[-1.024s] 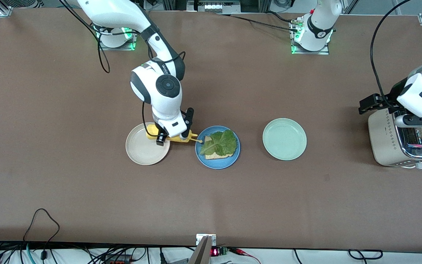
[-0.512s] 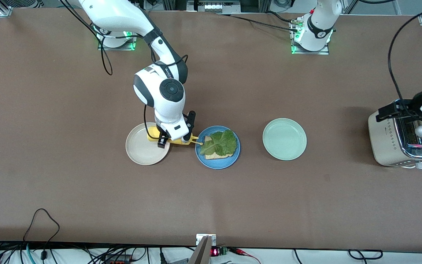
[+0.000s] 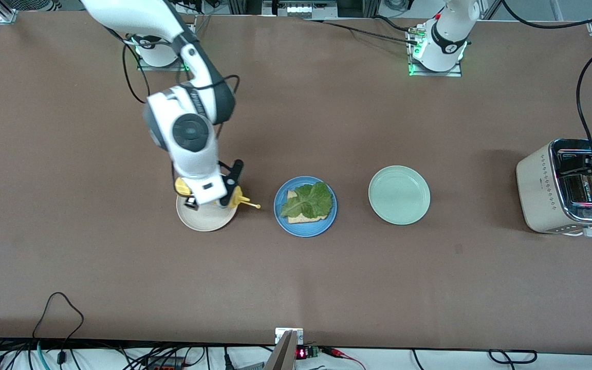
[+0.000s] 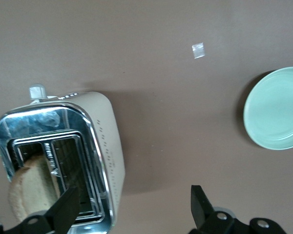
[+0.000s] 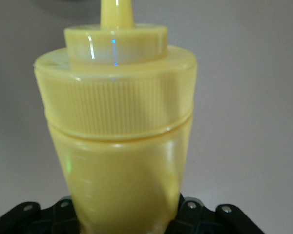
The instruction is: Make sandwich in blue plate with both arms
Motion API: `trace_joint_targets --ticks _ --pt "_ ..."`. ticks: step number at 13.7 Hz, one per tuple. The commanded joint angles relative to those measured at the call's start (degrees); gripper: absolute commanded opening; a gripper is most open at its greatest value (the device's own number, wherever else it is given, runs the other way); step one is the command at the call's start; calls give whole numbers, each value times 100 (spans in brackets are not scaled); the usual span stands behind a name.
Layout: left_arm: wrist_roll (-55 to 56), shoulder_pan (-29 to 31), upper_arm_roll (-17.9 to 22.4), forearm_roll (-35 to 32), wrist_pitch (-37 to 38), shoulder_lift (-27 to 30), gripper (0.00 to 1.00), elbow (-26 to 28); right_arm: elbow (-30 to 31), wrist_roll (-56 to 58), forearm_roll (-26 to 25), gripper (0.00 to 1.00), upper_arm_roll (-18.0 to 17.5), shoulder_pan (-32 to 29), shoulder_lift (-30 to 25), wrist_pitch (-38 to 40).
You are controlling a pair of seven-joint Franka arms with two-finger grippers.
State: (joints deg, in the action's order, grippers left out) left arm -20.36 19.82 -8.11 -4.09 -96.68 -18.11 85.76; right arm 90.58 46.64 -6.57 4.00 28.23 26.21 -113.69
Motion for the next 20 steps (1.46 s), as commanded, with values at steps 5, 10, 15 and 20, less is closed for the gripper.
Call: trace_joint_targets --ticks 5,10,15,20 --pt "-1030 443 -41 -109 70 -816 100 -780 653 3408 2367 0 -285 -2318 -1091 523" --pt "-1778 734 -41 -126 70 -1168 100 -1141 970 5869 3608 0 -338 -3700 -1083 1128" --pt "-2244 1138 -41 -127 70 -1265 100 -1141 1410 7603 4365 0 -347 -4860 -978 1655" --pt "-2226 1498 -41 -83 114 -1283 99 -896 1507 9132 4761 0 -391 -5608 -425 1964"
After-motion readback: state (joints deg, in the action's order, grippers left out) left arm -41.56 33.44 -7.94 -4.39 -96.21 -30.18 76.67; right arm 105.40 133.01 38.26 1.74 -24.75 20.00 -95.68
